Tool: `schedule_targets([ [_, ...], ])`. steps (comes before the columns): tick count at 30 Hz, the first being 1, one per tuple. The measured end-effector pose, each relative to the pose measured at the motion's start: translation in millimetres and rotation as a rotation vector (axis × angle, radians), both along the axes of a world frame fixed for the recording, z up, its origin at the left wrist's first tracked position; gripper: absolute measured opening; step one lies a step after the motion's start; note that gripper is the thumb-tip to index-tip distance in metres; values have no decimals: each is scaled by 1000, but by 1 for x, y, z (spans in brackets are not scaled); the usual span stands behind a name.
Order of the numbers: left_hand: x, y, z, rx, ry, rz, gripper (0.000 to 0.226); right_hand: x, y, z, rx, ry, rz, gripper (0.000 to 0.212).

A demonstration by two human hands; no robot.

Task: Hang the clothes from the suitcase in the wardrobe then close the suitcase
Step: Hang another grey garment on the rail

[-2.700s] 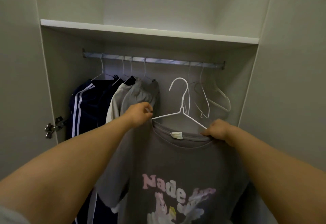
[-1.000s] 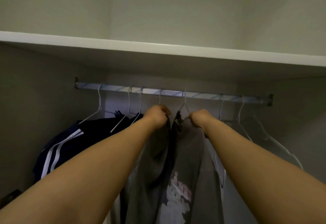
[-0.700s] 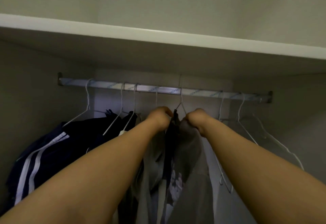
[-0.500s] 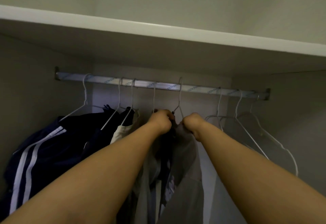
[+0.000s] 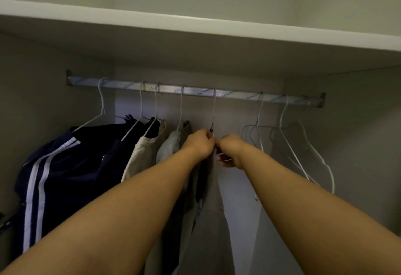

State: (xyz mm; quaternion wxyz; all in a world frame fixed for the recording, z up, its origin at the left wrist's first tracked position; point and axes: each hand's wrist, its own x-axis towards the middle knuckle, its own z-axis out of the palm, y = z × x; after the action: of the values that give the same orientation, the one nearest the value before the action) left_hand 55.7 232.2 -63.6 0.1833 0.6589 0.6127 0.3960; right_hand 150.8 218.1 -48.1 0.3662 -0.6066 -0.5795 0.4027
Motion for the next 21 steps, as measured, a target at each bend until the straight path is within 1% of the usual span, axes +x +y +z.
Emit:
schedule_targets([
  [2, 4, -1, -1, 12, 11, 10, 34, 11, -2, 0, 9, 1, 3, 22],
  [4, 8, 0, -2, 28, 68, 24, 38, 22, 0, -2, 44, 7, -27, 14],
  [7, 15, 1, -1, 44, 98, 37, 32, 44, 11, -9, 138, 25, -119, 21],
  [8, 18, 2, 0, 50, 93, 38, 27, 51, 16, -10, 187, -6, -168, 20],
  [9, 21, 2, 1, 58, 80, 36, 24, 58, 20, -11, 238, -58, -230, 19],
  [11, 30, 5, 3, 71, 43, 19, 21, 71, 24, -11, 289, -181, -351, 25],
  [14, 48, 14, 4, 53, 0, -38, 22, 88, 25, -10, 330, -445, -483, 32],
  [16, 59, 21, 4, 25, -12, -80, 24, 97, 30, -11, 322, -525, -491, 35],
  [19, 70, 33, 3, -23, 29, -109, 28, 106, 38, -16, 209, -509, -459, 52],
  [21, 71, 40, 2, -40, 61, -99, 31, 113, 45, -20, 164, -497, -445, 55],
])
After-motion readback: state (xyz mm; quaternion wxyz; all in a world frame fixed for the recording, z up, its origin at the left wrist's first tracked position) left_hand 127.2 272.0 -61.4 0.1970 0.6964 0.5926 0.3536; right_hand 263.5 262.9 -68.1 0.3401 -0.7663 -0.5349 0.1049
